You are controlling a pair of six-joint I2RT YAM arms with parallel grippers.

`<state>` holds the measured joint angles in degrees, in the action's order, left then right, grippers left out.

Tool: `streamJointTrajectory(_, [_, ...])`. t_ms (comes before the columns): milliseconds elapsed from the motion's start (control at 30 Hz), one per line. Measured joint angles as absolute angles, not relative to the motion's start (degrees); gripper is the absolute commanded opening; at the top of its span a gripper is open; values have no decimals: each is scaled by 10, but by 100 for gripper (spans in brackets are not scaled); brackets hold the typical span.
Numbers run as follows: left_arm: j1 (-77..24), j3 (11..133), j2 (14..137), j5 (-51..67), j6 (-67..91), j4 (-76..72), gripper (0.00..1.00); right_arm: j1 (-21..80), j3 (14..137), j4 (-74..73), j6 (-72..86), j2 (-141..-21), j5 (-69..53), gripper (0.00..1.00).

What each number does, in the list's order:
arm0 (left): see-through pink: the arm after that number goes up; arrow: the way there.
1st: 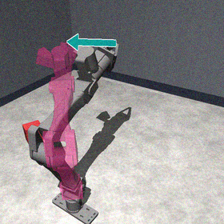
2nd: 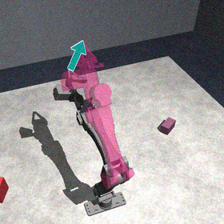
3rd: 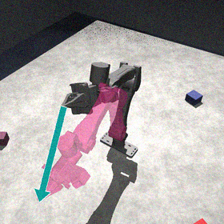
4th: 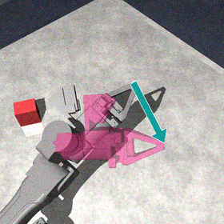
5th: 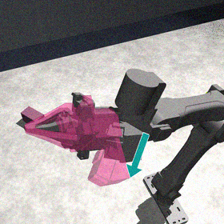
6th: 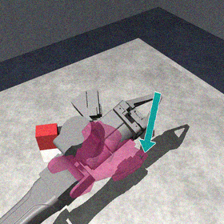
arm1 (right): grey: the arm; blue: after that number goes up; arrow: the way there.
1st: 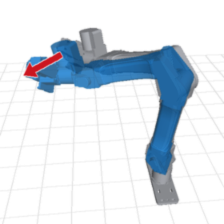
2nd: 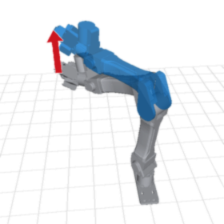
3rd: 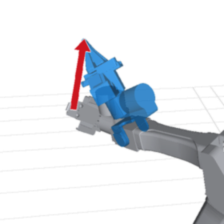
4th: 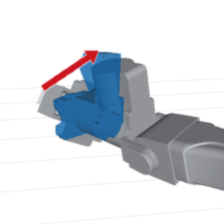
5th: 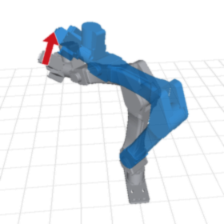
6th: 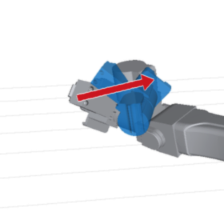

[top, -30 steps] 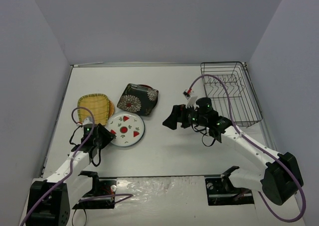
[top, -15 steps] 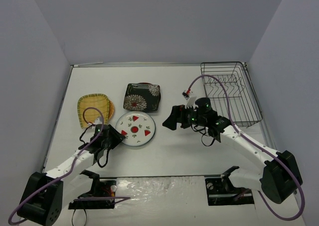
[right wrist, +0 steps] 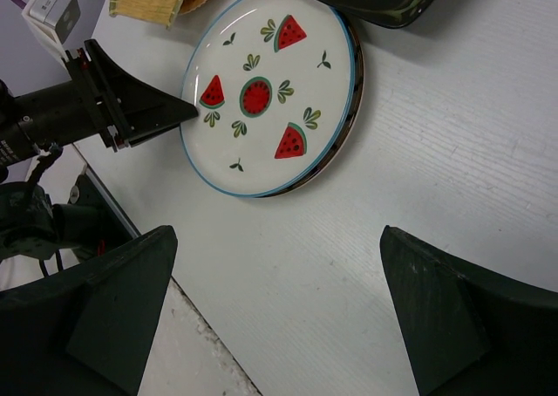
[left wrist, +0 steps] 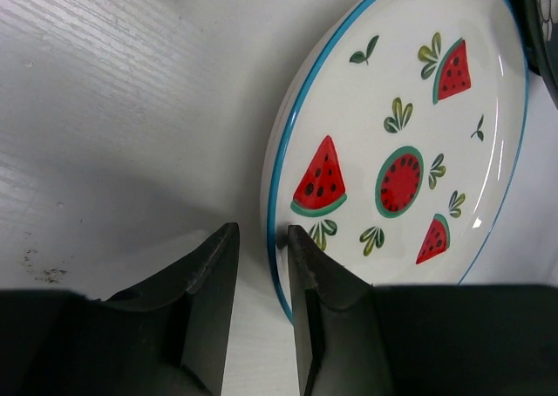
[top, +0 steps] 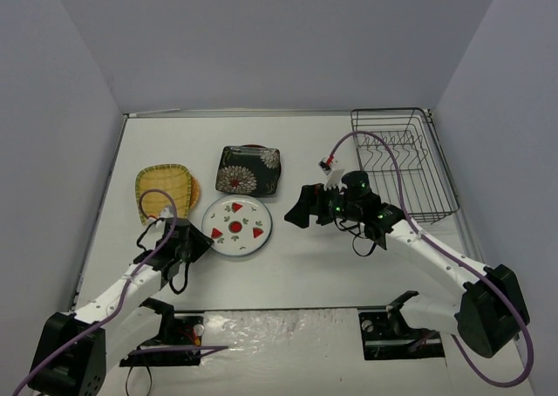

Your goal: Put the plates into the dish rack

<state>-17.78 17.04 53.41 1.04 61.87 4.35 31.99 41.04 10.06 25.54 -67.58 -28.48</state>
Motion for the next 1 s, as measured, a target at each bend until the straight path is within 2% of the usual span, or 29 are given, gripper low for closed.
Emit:
streamJointTrajectory(67, [-178, 171, 535, 11, 619, 43, 18, 320, 410, 100, 255, -672, -284, 100])
streamJointTrajectory(133, [-178, 174, 537, 11, 619, 42, 8, 320, 410, 100, 255, -668, -283, 100])
streamJointTrajectory(233, [-178, 182, 538, 12, 620, 48, 1, 320, 410, 100, 255, -661, -283, 100])
streamJointTrajectory(667, [-178, 252, 473, -8, 610, 187, 0, 320, 407, 98, 255, -638, -275, 100])
streamJointTrajectory(1000, [-178, 253, 398, -31, 606, 282, 0, 322, 398, 96, 255, -634, -274, 100])
